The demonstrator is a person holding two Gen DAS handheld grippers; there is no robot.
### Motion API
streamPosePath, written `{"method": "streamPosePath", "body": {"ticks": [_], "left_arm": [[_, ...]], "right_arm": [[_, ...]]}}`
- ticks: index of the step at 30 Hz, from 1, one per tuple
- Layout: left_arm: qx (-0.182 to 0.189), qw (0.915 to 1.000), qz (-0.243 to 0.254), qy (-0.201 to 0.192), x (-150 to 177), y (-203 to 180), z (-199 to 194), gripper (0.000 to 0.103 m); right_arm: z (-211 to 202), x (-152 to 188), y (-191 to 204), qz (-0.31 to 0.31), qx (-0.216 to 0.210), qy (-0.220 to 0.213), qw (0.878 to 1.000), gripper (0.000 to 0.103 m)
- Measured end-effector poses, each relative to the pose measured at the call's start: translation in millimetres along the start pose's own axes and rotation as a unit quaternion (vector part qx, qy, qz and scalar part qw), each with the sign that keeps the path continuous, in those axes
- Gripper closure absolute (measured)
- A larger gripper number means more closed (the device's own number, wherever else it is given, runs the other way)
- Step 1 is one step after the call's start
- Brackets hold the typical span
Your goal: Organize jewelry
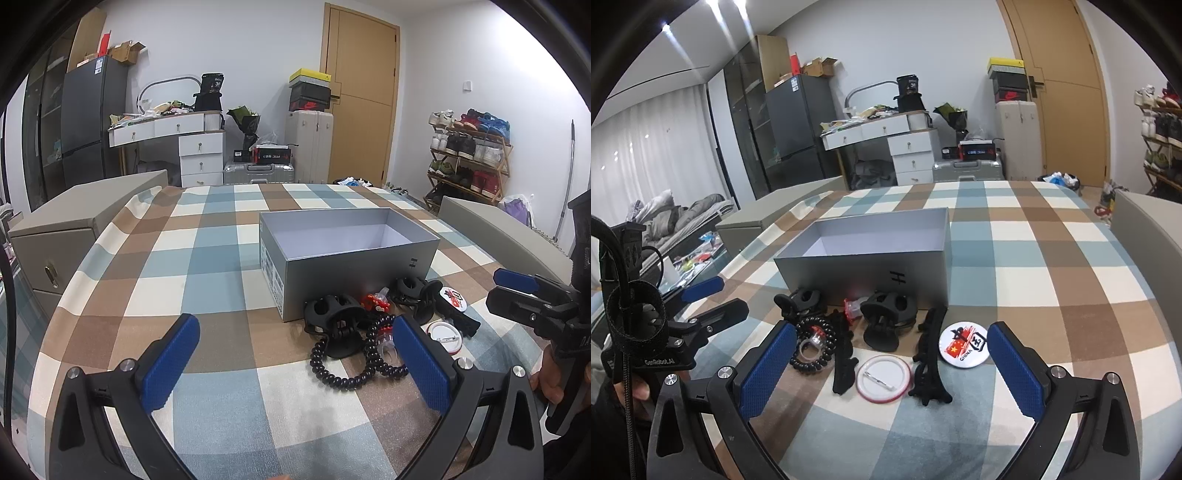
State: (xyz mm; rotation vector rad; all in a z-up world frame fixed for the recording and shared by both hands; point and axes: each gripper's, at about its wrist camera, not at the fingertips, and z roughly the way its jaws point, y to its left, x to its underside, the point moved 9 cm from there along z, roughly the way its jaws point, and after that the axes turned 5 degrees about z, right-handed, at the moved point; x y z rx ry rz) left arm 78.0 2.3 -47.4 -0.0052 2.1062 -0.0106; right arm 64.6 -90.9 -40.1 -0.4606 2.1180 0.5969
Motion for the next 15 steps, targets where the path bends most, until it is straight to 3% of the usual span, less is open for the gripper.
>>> {"method": "streamPosePath", "body": {"ticks": [15], "left_arm": [[-0.003,0.9999,0.010,-0.001,0.1,-4.1,-2.0,0.001]], "right_arm": [[2.9,2.1,0.5,-0.007,0.013,0.008,1.000,0.000]]}}
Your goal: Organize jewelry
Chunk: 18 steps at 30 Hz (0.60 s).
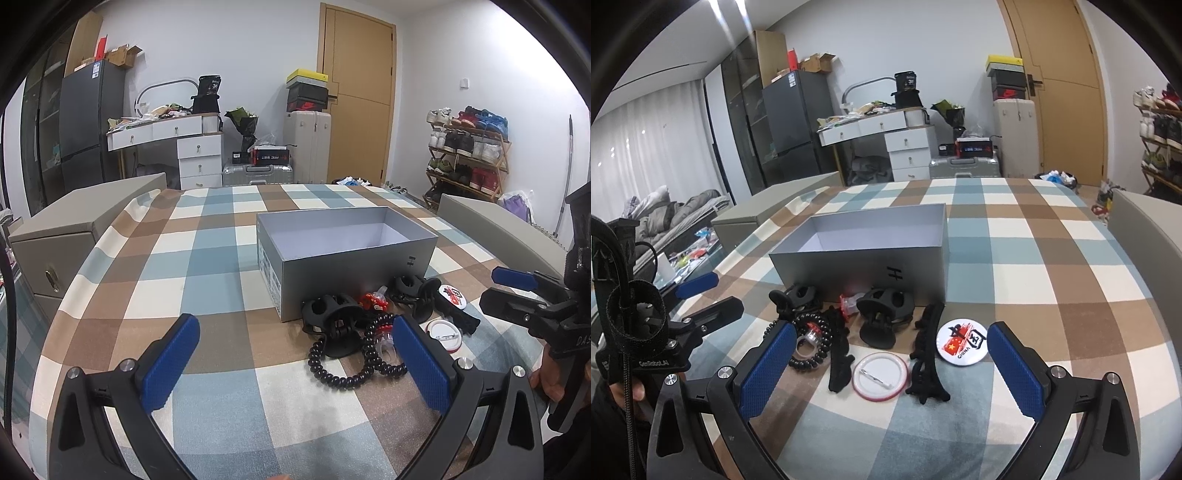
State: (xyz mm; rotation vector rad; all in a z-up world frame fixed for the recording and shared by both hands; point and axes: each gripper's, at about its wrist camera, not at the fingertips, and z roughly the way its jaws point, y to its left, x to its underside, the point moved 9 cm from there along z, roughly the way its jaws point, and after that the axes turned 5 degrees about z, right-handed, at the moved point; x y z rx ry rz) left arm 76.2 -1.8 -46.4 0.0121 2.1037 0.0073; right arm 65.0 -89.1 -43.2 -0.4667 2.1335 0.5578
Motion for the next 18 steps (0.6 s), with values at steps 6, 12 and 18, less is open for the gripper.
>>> {"method": "streamPosePath", "body": {"ticks": [6,12,18], "left_arm": [[0.001,1.0000,0.000,0.001,0,-1,0,0.001],[0.001,1.0000,0.000,0.007,0,-3,1,0.001],[0.011,0.9998,-0.006,0.018,-1,-3,4,0.001]], "right_arm": [[1,1,0,-0.002,0.002,0.003,1.000,0.000],[7,3,-1,-0.005,0.015,0.022,1.000,0.000],[13,9,-8,0.017,-0.005,0.064,0.998,0.000]]}}
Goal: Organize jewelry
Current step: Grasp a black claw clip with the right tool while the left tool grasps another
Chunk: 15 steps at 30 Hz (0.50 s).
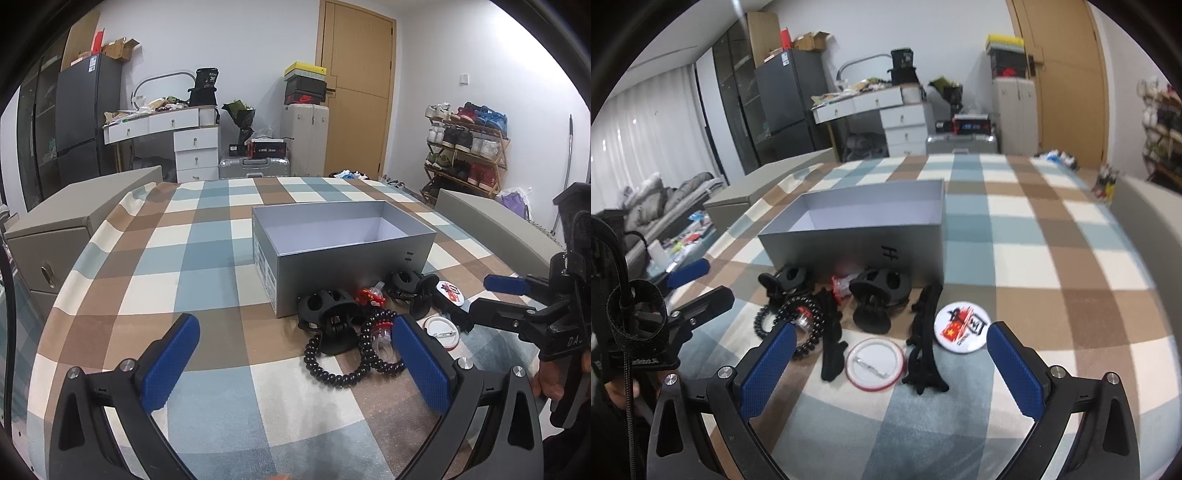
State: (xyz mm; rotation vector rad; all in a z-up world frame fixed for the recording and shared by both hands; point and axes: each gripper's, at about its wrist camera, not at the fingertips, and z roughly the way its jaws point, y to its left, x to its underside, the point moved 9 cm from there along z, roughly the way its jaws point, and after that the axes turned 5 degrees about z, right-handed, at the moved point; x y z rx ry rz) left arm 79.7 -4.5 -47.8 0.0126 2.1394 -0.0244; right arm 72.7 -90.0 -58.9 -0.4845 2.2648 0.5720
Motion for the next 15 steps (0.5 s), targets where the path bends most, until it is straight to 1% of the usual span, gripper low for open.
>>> {"method": "streamPosePath", "body": {"ticks": [2,3,4,6,9,10,11,12,14,15], "left_arm": [[0.002,1.0000,0.003,0.005,-1,-2,1,0.001],[0.002,1.0000,0.004,0.007,-1,-2,3,0.001],[0.001,0.9999,0.007,0.010,-1,-2,4,0.001],[0.004,0.9999,0.009,0.013,-2,-3,5,0.001],[0.000,0.9998,0.008,0.019,-1,-2,7,0.001],[0.000,0.9997,0.008,0.024,-1,-2,9,0.001],[0.002,0.9996,0.007,0.026,-1,-2,9,0.001],[0.003,0.9996,0.007,0.026,0,-1,9,0.001],[0.004,0.9995,0.006,0.030,1,-1,10,0.001],[0.006,0.9994,0.007,0.032,2,-2,10,0.001]], "right_arm": [[4,3,-8,0.003,0.013,0.016,1.000,0.001],[6,5,-10,0.005,0.016,0.024,1.000,0.008],[8,7,-11,0.007,0.016,0.035,0.999,0.018],[13,12,-13,0.007,0.017,0.058,0.998,0.030],[18,16,-15,0.003,0.027,0.071,0.997,0.042],[20,18,-15,0.003,0.025,0.076,0.997,0.052],[21,19,-15,0.003,0.024,0.080,0.996,0.056],[21,19,-15,0.002,0.027,0.079,0.996,0.058],[21,18,-15,0.005,0.022,0.083,0.996,0.059],[22,17,-16,0.008,0.023,0.083,0.996,0.062]]}}
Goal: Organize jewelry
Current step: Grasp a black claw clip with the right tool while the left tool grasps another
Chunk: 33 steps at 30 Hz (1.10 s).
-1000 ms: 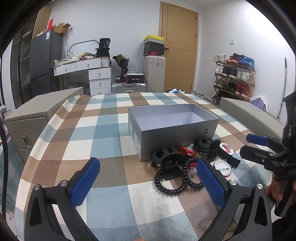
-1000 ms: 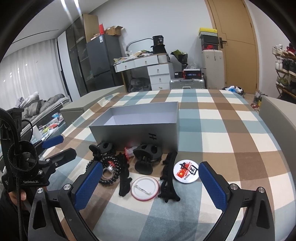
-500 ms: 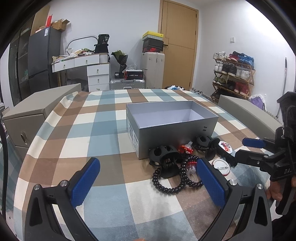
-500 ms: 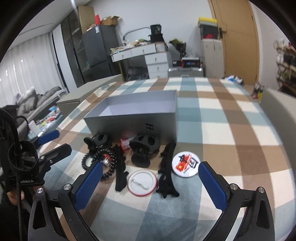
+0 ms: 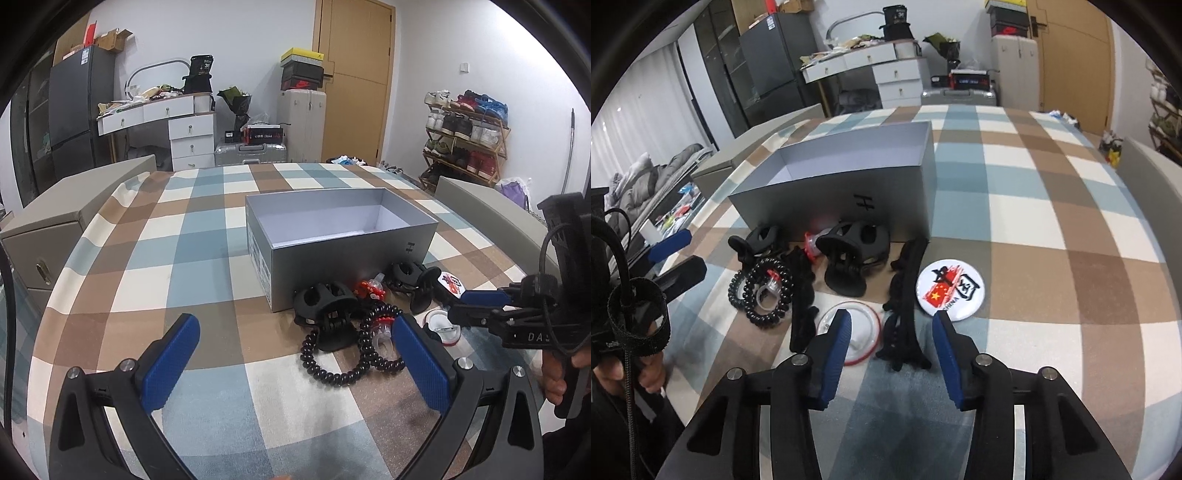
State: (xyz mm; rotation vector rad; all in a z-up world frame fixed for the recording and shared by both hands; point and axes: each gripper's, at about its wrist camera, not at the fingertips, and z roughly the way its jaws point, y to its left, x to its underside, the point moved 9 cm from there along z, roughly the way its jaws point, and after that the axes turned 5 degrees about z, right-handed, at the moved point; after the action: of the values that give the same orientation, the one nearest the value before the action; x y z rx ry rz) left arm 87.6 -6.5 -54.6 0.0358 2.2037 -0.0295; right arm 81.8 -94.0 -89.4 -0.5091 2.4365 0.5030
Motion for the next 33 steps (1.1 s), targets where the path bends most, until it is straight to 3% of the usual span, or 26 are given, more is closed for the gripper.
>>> {"method": "streamPosePath", "body": {"ticks": [2,7,10,15,17,20,21,23,29,31,33], "left_arm": [[-0.001,1.0000,0.001,0.004,1,0,2,0.001],[0.000,0.9999,0.005,0.017,2,-2,4,0.001],[-0.008,0.9998,0.003,0.020,2,0,5,0.001],[0.015,0.9994,0.004,0.030,3,-5,8,0.002],[0.021,0.9990,0.004,0.040,4,-8,12,0.008],[0.031,0.9979,-0.005,0.057,5,-10,21,0.031],[0.034,0.9974,-0.008,0.064,6,-11,24,0.043],[0.047,0.9959,-0.016,0.075,6,-13,29,0.052],[0.059,0.9948,-0.025,0.079,5,-19,30,0.053],[0.060,0.9947,-0.025,0.080,5,-20,31,0.064],[0.060,0.9945,-0.029,0.081,5,-19,31,0.064]], "right_arm": [[2,-2,0,0.002,0.001,0.001,1.000,0.063],[4,-3,0,-0.016,0.038,0.000,0.999,0.087],[1,-1,1,-0.023,0.034,-0.003,0.999,0.087],[-13,-1,3,-0.006,-0.003,-0.025,1.000,0.087],[-23,-2,5,-0.001,-0.023,-0.042,0.999,0.087],[-34,-7,9,-0.002,-0.035,-0.068,0.997,0.087],[-37,-9,10,-0.001,-0.039,-0.073,0.997,0.087],[-39,-13,10,0.004,-0.048,-0.080,0.996,0.087],[-41,-14,14,0.006,-0.060,-0.083,0.995,0.087],[-40,-15,16,0.004,-0.061,-0.082,0.995,0.087],[-40,-14,17,0.001,-0.060,-0.081,0.995,0.087]]}}
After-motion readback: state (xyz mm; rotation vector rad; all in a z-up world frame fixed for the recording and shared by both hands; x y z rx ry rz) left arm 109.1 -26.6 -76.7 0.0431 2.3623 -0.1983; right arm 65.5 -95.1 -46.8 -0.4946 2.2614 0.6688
